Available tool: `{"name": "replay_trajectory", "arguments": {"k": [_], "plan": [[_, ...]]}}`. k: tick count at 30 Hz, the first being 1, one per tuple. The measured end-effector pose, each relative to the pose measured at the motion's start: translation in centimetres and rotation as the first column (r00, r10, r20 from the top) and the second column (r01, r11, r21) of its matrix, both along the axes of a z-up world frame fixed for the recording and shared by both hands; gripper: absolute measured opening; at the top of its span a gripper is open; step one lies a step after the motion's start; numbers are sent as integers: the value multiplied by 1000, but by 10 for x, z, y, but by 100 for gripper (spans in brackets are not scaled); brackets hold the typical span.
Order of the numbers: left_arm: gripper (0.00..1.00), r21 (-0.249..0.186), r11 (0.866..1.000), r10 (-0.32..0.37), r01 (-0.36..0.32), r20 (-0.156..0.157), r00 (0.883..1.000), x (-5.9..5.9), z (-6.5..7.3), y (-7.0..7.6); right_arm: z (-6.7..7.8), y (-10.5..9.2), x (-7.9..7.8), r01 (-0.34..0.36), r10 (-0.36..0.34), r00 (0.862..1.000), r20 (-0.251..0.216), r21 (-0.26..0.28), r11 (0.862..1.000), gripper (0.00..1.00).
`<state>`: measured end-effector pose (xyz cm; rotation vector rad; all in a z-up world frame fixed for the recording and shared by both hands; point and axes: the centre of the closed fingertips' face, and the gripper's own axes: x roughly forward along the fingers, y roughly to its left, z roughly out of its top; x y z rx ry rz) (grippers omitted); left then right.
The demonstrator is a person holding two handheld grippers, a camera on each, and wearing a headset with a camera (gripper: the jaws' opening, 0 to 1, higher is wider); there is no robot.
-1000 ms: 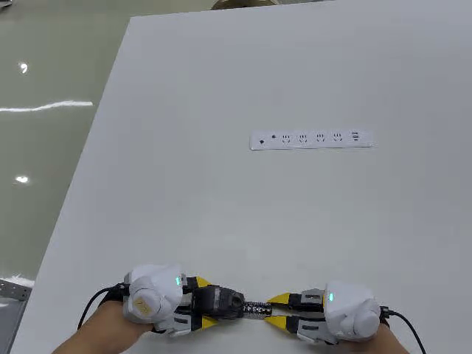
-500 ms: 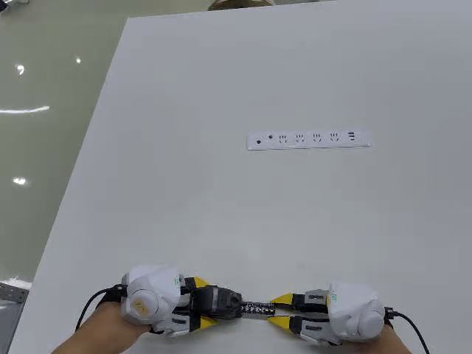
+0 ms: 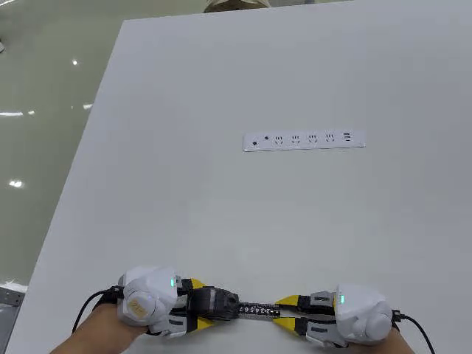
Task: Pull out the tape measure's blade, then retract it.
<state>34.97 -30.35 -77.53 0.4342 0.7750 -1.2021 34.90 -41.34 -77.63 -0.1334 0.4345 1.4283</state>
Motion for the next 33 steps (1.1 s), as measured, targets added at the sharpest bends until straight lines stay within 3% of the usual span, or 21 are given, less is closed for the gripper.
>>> {"name": "replay_trajectory", "arguments": {"k": [33], "plan": [[32,3,1000,4,-4,-1,1000,0,0,0,0,-25,1,29,-29,1000,-3,-3,1000,10]]}}
